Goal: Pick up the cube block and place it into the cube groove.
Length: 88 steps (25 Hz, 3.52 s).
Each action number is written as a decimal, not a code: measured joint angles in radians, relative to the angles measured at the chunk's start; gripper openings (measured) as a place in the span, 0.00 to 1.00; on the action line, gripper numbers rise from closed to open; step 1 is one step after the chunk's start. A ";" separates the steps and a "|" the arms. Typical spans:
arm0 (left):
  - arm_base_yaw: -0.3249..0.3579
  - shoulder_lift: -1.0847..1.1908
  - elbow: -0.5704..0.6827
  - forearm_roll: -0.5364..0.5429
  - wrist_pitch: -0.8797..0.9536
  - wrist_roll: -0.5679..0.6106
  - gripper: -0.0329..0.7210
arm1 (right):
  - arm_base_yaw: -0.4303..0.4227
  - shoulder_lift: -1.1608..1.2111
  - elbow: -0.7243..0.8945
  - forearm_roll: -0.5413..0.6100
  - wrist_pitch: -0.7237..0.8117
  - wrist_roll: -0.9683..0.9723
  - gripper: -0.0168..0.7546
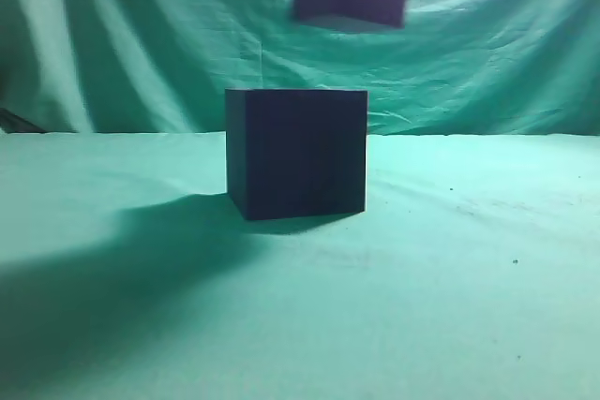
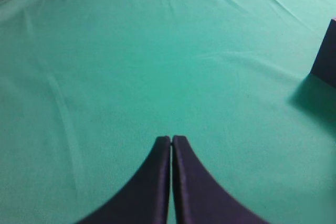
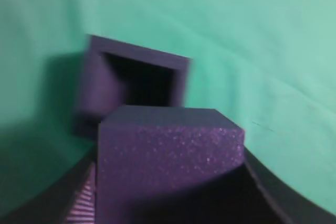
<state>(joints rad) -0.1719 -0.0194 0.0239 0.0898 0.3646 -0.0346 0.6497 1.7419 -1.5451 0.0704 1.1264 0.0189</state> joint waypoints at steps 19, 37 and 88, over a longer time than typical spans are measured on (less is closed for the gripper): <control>0.000 0.000 0.000 0.000 0.000 0.000 0.04 | 0.085 0.141 -0.015 -0.051 -0.143 0.252 0.59; 0.000 0.000 0.000 0.000 0.000 0.000 0.04 | 0.087 0.171 -0.007 -0.181 -0.083 0.276 0.59; 0.000 0.000 0.000 0.000 0.000 0.000 0.04 | 0.087 -0.856 0.508 -0.092 0.031 0.224 0.02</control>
<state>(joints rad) -0.1719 -0.0194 0.0239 0.0898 0.3646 -0.0346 0.7370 0.8860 -1.0370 -0.0221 1.1574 0.2432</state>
